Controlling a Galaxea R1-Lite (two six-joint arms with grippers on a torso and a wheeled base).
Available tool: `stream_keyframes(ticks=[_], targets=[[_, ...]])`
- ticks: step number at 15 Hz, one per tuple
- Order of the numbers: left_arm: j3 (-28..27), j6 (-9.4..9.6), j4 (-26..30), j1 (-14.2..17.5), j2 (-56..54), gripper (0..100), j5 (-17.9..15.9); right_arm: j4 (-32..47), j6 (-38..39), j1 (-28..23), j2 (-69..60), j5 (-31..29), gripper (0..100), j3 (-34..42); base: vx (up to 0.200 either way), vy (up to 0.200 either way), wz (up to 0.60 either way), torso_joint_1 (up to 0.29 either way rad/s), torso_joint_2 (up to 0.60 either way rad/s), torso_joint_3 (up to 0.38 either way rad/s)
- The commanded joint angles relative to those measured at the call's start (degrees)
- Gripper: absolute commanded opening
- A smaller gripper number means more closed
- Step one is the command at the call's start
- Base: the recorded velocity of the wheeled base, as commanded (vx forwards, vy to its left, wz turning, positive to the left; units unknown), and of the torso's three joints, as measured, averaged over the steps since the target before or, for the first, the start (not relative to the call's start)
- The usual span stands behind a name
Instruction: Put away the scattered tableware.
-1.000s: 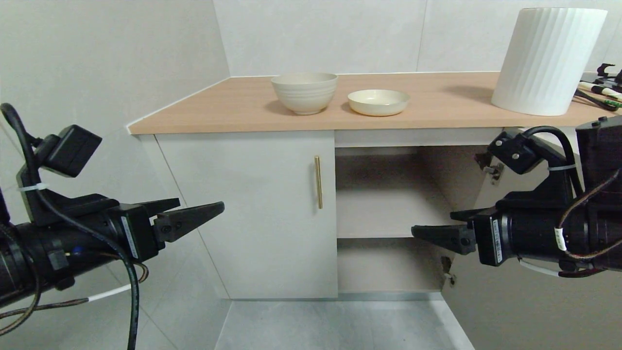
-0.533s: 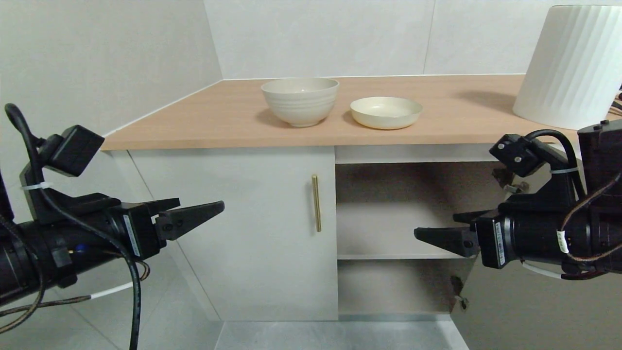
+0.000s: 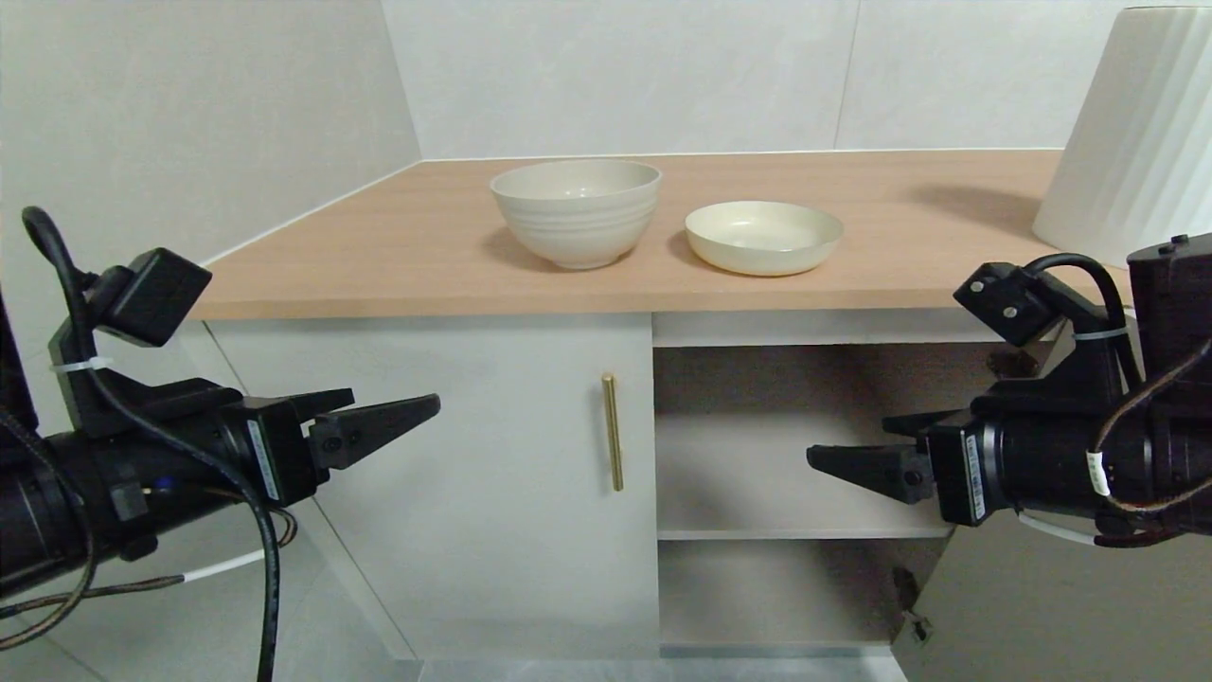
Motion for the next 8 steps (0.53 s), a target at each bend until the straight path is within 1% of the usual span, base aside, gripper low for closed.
stream_keyframes(ticks=[1,5,8], targets=[[-0.02,-0.02,-0.03,0.02,0.16,100,-0.19,0.07,-0.01,0.01,-0.22,0.02,100,0.09,0.0,0.0,0.0,0.0,0.0,0.0],[-0.02,-0.02,0.06,0.02,0.69,100,-0.37,0.07,-0.1,0.1,-0.22,0.19,100,0.27,0.0,0.0,0.0,0.004,-0.02,-0.007],[-0.02,-0.02,0.15,0.02,1.21,100,-0.37,0.07,-0.1,0.1,-0.13,0.28,100,0.27,0.0,0.0,0.0,0.064,-0.24,-0.255]])
